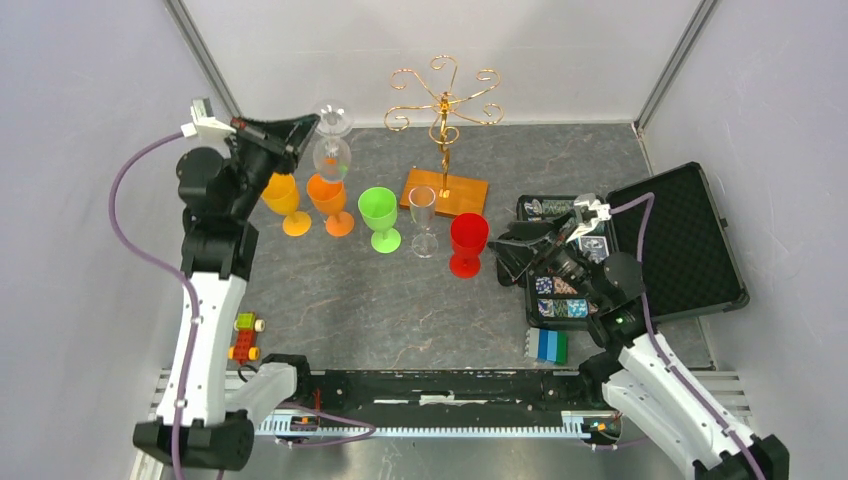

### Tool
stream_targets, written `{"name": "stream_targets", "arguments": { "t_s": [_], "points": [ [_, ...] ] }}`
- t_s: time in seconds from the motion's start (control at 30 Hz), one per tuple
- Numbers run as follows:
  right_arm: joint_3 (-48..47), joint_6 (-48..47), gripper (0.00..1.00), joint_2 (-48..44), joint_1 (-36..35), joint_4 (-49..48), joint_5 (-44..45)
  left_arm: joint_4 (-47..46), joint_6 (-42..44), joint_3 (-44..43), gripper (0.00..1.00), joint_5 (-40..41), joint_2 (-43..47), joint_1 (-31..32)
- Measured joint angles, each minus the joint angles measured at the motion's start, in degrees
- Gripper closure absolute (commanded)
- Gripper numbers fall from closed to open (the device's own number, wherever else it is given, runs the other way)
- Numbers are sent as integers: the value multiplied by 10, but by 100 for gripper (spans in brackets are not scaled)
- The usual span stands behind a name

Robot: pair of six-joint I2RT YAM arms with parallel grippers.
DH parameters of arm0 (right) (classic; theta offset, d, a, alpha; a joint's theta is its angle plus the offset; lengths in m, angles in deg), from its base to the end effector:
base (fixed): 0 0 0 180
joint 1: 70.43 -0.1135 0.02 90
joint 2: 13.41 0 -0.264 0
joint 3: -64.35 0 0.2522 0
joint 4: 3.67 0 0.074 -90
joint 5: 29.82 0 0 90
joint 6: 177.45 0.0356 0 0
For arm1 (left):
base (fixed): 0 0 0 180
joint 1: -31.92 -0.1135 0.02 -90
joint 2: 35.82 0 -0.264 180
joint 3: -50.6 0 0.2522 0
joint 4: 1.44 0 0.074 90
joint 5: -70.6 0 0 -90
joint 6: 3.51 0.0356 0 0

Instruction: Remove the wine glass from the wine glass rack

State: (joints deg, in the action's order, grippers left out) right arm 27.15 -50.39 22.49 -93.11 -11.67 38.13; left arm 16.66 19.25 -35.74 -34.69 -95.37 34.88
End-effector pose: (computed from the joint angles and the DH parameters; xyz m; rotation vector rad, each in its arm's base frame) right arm 0.1460 0.0755 0.2913 -0.1516 1.5120 1.1185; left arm 0.2177 -0.0207 0.4711 -0.6069 1.4121 -1.1836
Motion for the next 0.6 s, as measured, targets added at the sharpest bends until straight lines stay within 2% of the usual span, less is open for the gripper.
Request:
{"name": "stream_targets", "arguments": {
  "t_s": [0.33,0.6],
  "points": [
    [-47,-61,6,138,-173,-174,1,55,-29,129,98,-113,165,0],
    [-123,-199,6,257,-311,-250,60,64,-56,219,98,-189,245,3]
  ]
}}
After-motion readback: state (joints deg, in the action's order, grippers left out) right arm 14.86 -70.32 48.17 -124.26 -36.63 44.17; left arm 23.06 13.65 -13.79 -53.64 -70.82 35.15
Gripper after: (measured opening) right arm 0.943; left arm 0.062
